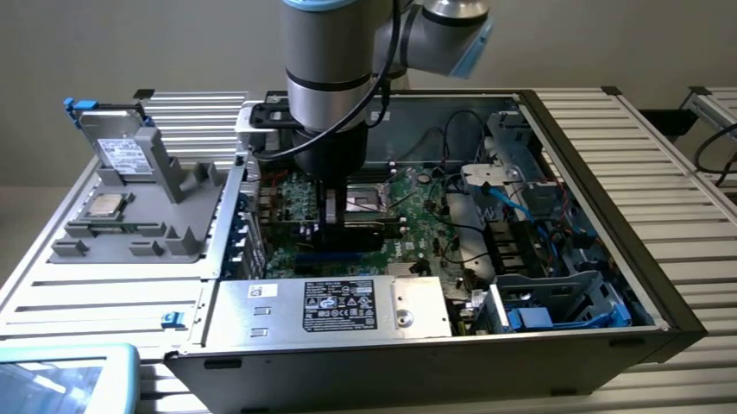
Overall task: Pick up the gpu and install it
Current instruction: 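Insert the gpu into the slot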
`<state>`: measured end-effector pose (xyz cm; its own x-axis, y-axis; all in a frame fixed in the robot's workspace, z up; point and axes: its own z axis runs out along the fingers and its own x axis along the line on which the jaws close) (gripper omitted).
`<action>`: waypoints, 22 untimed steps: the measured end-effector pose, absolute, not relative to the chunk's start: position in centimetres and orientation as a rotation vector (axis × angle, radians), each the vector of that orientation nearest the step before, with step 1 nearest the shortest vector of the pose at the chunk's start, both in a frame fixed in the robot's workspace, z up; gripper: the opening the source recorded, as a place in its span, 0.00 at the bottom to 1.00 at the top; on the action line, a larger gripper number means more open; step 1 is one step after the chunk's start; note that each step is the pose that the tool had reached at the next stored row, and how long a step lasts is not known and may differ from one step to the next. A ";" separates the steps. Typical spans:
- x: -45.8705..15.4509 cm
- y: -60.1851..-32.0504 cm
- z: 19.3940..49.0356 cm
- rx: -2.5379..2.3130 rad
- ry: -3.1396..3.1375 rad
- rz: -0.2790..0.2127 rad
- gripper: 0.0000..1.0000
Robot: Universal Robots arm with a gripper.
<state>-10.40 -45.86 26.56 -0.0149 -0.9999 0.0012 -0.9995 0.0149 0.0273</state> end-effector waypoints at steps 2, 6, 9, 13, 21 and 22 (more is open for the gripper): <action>-10.5 -45.8 26.4 2.190 -2.224 -0.029 0.27; -10.5 -45.9 26.3 2.190 -2.225 -0.029 0.27; -10.6 -45.8 26.0 2.182 -2.232 -0.029 0.27; -10.6 -45.7 26.0 2.176 -2.238 -0.029 0.27; -10.8 -45.7 25.9 2.168 -2.247 -0.029 0.27; -10.9 -45.7 25.9 2.167 -2.247 -0.029 0.27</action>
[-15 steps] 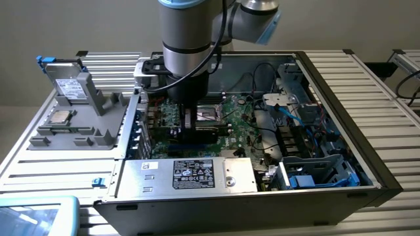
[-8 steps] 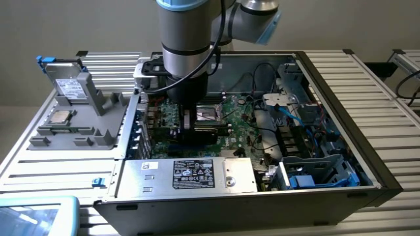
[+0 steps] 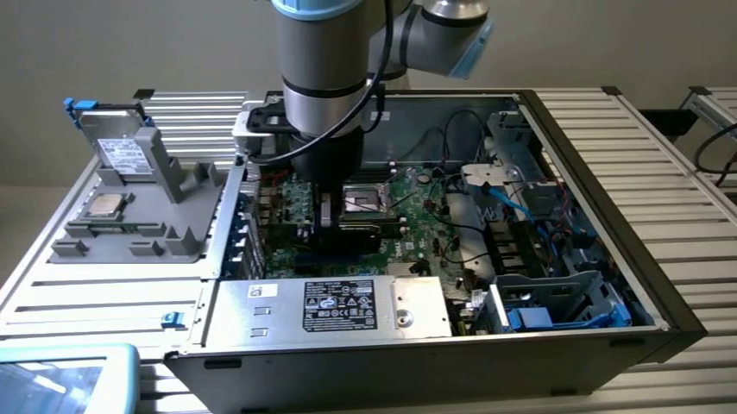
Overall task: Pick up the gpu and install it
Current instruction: 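Insert the gpu into the slot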
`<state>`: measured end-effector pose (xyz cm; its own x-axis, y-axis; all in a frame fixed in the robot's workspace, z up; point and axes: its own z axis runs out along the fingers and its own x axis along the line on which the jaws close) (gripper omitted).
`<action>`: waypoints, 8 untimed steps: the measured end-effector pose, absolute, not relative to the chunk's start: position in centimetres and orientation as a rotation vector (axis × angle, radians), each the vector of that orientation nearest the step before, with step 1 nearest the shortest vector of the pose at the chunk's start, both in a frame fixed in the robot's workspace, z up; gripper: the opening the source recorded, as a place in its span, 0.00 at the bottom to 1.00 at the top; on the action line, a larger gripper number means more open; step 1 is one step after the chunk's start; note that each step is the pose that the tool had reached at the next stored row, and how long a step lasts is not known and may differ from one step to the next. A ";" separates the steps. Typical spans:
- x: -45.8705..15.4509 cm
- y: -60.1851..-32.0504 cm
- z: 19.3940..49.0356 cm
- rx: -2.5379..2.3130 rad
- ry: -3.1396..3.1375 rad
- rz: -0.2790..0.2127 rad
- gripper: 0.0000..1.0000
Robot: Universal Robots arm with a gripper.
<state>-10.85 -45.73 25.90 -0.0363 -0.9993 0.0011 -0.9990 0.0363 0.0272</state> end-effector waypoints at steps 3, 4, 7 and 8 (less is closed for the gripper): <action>-10.9 -45.7 25.9 2.166 -2.248 -0.029 0.27; -10.9 -45.7 25.9 2.166 -2.248 -0.029 0.27; -10.9 -45.7 25.9 2.165 -2.248 -0.029 0.27; -10.9 -45.7 25.8 2.165 -2.249 -0.029 0.27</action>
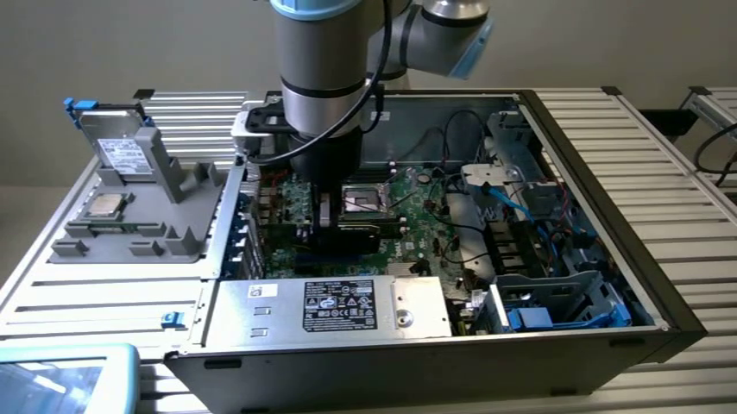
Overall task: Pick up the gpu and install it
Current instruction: 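Insert the gpu into the slot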
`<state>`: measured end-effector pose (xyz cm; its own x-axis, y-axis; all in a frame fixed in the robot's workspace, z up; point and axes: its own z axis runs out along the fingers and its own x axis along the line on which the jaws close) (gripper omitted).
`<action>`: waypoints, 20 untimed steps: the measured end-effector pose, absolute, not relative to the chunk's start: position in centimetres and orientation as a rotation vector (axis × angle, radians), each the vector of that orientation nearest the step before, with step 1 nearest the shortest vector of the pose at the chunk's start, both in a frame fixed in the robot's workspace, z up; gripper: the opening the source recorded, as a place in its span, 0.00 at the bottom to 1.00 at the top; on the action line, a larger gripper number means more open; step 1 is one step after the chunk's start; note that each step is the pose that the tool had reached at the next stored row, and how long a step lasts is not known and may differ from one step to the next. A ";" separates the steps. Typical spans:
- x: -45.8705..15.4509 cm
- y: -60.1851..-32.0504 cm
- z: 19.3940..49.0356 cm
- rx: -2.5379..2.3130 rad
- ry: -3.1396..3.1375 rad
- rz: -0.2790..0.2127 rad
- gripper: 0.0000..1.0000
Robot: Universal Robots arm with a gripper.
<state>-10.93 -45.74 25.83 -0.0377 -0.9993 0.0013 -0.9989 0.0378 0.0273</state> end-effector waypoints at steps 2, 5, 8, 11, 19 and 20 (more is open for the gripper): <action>-10.9 -45.7 25.8 2.165 -2.249 -0.029 0.27; -10.9 -45.7 25.7 2.166 -2.249 -0.029 0.27; -10.9 -45.7 25.4 2.164 -2.248 -0.029 0.27; -11.2 -45.7 25.3 2.165 -2.249 -0.029 0.27; -11.3 -45.8 25.3 2.164 -2.249 -0.030 0.27; -11.3 -45.8 25.3 2.164 -2.249 -0.030 0.27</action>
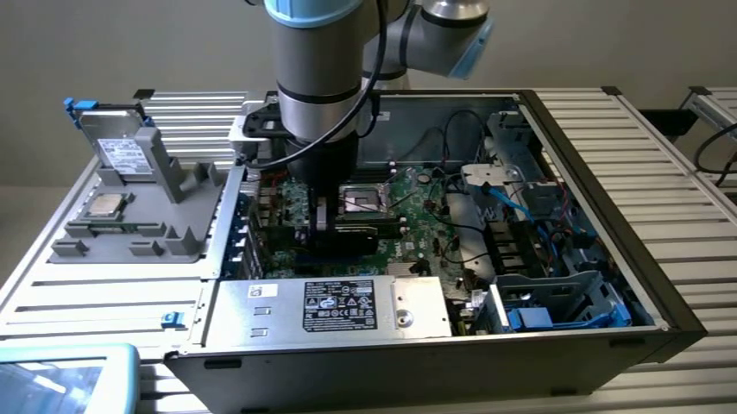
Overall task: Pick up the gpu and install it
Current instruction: 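Insert the gpu into the slot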
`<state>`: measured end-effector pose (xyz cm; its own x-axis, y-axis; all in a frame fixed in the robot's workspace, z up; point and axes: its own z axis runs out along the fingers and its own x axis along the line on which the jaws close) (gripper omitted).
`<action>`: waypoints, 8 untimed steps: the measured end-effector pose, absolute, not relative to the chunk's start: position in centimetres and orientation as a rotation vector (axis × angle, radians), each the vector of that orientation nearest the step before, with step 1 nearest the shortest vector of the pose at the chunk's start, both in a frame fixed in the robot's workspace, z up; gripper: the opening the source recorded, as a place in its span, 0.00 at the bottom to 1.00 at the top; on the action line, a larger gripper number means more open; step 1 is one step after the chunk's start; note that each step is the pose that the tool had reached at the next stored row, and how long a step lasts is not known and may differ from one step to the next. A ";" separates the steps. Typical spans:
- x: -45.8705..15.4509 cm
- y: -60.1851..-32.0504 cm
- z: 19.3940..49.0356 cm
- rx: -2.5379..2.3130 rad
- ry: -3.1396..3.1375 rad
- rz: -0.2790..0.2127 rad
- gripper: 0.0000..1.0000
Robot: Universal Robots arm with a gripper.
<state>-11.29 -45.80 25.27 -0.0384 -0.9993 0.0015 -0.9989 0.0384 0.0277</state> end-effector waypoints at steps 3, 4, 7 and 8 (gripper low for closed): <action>-11.1 -45.8 25.2 2.164 -2.249 -0.029 0.27; -11.1 -45.8 25.2 2.165 -2.249 -0.029 0.27; -11.1 -45.8 25.2 2.164 -2.249 -0.029 0.27; -11.1 -45.8 25.2 2.165 -2.249 -0.029 0.27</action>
